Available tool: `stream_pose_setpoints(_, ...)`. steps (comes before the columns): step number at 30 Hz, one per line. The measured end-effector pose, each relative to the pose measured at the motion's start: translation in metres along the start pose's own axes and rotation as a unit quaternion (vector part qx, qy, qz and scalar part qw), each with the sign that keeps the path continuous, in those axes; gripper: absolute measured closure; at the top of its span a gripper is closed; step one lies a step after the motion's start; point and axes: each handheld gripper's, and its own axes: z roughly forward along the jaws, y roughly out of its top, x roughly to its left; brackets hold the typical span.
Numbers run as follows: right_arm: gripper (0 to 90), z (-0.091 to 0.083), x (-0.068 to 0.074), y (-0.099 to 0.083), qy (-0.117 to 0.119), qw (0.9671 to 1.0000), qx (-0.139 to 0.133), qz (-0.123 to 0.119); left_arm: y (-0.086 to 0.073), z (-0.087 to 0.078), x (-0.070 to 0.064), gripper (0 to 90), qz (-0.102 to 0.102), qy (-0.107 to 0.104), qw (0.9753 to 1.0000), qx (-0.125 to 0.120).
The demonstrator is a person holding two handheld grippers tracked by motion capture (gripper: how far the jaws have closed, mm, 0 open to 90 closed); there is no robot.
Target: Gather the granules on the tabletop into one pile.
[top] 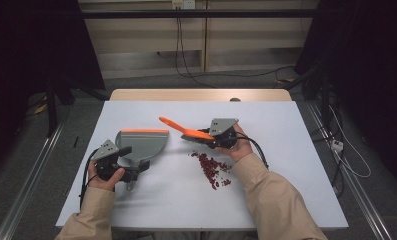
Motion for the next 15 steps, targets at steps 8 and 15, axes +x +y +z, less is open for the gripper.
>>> stream_pose_setpoints(8, 71.5, 0.01, 0.013, 0.008, 0.079, 0.9934, 0.014, -0.082, 0.0, -0.002, 0.002, 3.9, -0.003, 0.003, 1.0, -0.003)
stream_pose_setpoints(15, 71.4, -0.006, 0.02, 0.004, 0.11, 0.9872, 0.02, -0.113, -0.001, -0.002, 0.002, 3.9, -0.004, 0.002, 1.0, -0.002)
